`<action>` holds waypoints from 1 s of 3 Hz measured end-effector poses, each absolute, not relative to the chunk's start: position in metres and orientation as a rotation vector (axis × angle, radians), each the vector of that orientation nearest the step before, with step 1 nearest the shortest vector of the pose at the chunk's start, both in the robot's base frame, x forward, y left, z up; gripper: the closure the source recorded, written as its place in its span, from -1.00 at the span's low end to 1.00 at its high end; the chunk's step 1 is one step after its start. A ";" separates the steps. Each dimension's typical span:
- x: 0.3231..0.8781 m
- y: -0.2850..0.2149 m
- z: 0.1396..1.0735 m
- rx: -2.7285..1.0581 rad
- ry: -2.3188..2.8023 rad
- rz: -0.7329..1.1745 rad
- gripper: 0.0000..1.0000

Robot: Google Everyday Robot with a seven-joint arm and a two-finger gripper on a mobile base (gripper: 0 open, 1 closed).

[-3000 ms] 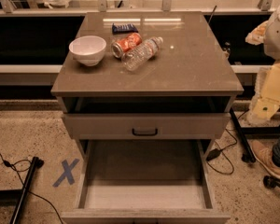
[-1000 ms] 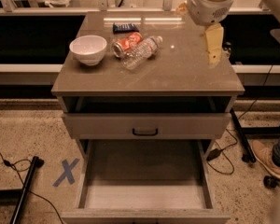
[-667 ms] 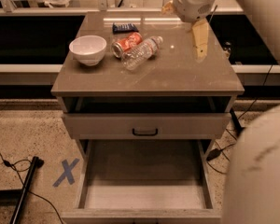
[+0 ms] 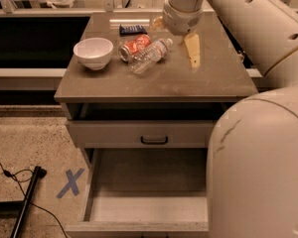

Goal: Place water bottle into middle drawer

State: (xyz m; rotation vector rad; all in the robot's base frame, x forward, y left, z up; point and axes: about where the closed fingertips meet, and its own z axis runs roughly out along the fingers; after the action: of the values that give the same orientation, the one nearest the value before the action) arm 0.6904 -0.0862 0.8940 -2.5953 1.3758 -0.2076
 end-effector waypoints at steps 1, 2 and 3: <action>0.694 -0.071 0.873 -2.652 1.319 -0.184 -1.00; 0.696 -0.061 0.860 -2.691 1.273 -0.171 -1.00; 0.703 -0.048 0.848 -2.735 1.215 -0.166 -1.00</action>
Offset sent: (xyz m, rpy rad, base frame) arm -0.0017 0.0310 -0.0453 -0.0616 0.0807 0.1375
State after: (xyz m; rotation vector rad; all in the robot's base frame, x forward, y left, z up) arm 0.7030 -0.0479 0.8481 -2.7354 1.2150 -0.1657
